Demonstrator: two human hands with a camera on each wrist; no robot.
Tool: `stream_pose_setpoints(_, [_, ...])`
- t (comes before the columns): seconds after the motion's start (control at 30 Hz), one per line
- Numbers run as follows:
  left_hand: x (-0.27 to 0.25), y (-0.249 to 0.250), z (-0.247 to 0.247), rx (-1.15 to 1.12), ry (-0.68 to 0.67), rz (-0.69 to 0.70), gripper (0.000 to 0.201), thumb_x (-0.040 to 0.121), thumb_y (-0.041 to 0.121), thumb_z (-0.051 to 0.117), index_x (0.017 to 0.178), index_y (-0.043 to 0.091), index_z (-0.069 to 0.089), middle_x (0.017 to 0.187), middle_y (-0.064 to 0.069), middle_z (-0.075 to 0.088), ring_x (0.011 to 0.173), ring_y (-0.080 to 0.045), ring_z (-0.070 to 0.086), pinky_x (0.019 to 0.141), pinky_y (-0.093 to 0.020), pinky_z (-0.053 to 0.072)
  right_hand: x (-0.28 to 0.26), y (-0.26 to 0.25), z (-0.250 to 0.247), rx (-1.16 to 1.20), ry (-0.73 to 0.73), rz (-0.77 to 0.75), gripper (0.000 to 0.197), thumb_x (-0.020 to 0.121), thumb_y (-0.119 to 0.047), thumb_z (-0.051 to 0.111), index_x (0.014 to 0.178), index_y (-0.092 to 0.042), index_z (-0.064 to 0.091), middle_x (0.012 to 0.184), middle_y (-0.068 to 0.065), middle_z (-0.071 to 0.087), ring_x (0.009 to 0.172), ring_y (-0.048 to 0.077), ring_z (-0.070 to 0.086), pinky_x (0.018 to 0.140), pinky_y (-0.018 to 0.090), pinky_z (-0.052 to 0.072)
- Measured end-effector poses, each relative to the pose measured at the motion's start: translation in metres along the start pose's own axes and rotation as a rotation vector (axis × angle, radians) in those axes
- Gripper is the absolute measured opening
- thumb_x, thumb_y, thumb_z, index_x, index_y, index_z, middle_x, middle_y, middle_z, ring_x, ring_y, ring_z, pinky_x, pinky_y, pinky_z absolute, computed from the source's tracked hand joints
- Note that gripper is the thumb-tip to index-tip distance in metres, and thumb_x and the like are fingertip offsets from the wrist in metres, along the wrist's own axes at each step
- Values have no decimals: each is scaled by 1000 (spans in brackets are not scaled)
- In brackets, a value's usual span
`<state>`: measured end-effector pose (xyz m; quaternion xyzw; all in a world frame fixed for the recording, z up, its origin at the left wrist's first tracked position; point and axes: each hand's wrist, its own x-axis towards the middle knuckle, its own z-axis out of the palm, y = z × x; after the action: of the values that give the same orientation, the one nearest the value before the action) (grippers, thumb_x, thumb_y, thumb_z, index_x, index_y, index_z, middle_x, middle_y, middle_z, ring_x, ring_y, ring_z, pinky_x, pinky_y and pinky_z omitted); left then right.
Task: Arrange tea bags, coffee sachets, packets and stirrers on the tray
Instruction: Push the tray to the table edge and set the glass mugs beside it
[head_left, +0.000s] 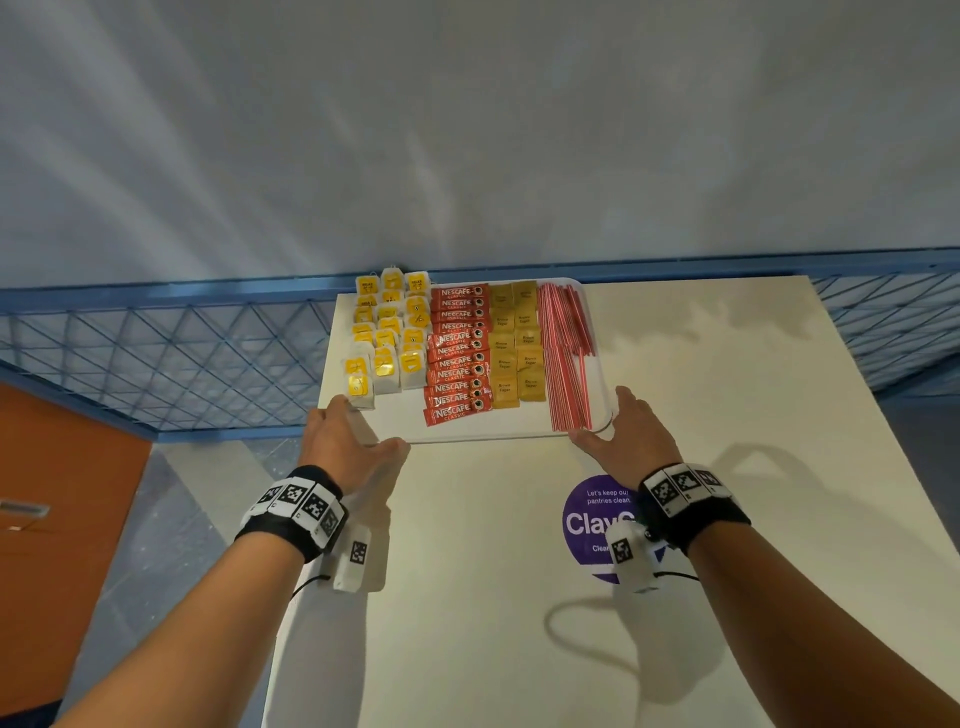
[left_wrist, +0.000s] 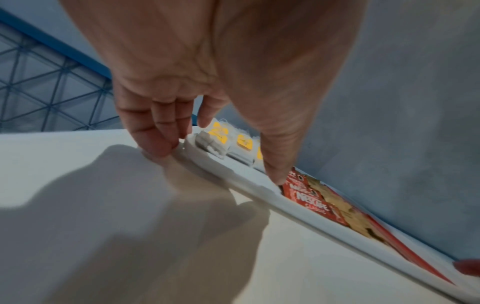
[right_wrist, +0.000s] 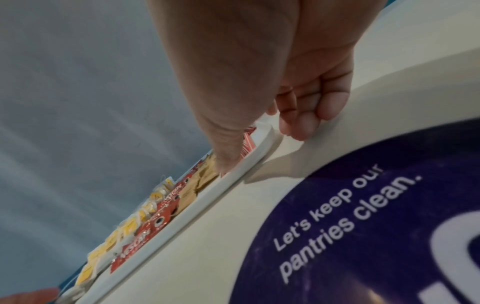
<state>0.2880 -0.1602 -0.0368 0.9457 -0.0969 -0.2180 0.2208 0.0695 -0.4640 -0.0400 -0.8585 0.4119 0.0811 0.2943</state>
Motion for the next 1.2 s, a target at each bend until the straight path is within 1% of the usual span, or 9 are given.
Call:
stream_pose_setpoints(0.07, [-10, 2, -4, -13, 9, 24, 85, 73, 51, 82, 142, 22, 43, 135, -8, 43, 126, -31, 50, 104, -46, 47, -11, 1, -4, -15, 14, -6, 84, 92, -58, 65, 155, -16, 29, 143, 10, 49, 123, 30, 60, 99, 43, 51])
stream_pose_setpoints(0.17, [-32, 4, -10, 10, -23, 92, 80, 82, 47, 78, 148, 18, 42, 141, -11, 47, 126, -31, 53, 106, -45, 46, -38, -3, -14, -9, 30, -52, 69, 96, -50, 61, 153, -19, 37, 139, 6, 53, 122, 26, 61, 102, 40, 50])
stream_pose_setpoints(0.27, [-66, 9, -17, -8, -136, 218, 63, 88, 42, 73, 142, 17, 50, 124, -3, 62, 103, -20, 63, 88, -35, 52, -75, -10, -29, -19, -52, -120, 55, 100, -45, 59, 148, -22, 47, 125, -1, 61, 115, 19, 60, 100, 35, 48])
stream_pose_setpoints(0.33, [-96, 13, -19, -37, -209, 292, 52, 90, 40, 71, 135, 20, 55, 110, 5, 64, 89, -9, 63, 73, -23, 48, -106, -11, -38, 8, -114, -155, 49, 100, -42, 61, 144, -21, 52, 114, -4, 66, 107, 18, 61, 98, 35, 51])
stream_pose_setpoints(0.5, [-169, 23, -10, -86, -323, 396, 41, 91, 45, 69, 126, 27, 58, 102, 15, 64, 85, -2, 65, 65, -14, 46, -181, 11, -57, 26, -135, -229, 41, 98, -36, 65, 136, -22, 61, 102, -8, 69, 94, 15, 62, 88, 33, 52])
stream_pose_setpoints(0.63, [-212, 30, 12, -105, -398, 472, 40, 91, 42, 70, 127, 28, 60, 101, 16, 67, 83, -2, 67, 70, -15, 51, -220, 51, -77, -2, -150, -243, 39, 100, -37, 61, 137, -25, 60, 98, -15, 66, 77, -1, 55, 80, 27, 45])
stream_pose_setpoints(0.73, [-240, 42, 31, -112, -421, 538, 39, 90, 38, 71, 126, 28, 61, 100, 16, 66, 85, -3, 66, 72, -17, 49, -240, 81, -99, -7, -126, -213, 36, 101, -38, 61, 136, -30, 60, 94, -19, 64, 76, -7, 53, 80, 24, 41])
stream_pose_setpoints(1.0, [-305, 104, 102, -31, -469, 662, 47, 89, 46, 69, 132, 33, 54, 108, 17, 63, 96, -2, 59, 81, -16, 46, -245, 175, -130, -9, -99, -190, 36, 99, -39, 64, 133, -29, 61, 96, -17, 66, 79, -4, 55, 83, 26, 44])
stream_pose_setpoints(1.2, [-336, 154, 164, 28, -514, 636, 58, 88, 40, 71, 141, 29, 49, 118, 11, 58, 100, -8, 55, 88, -20, 44, -223, 226, -133, -97, -196, -248, 30, 101, -38, 60, 130, -32, 63, 108, -12, 64, 98, 10, 59, 89, 26, 43])
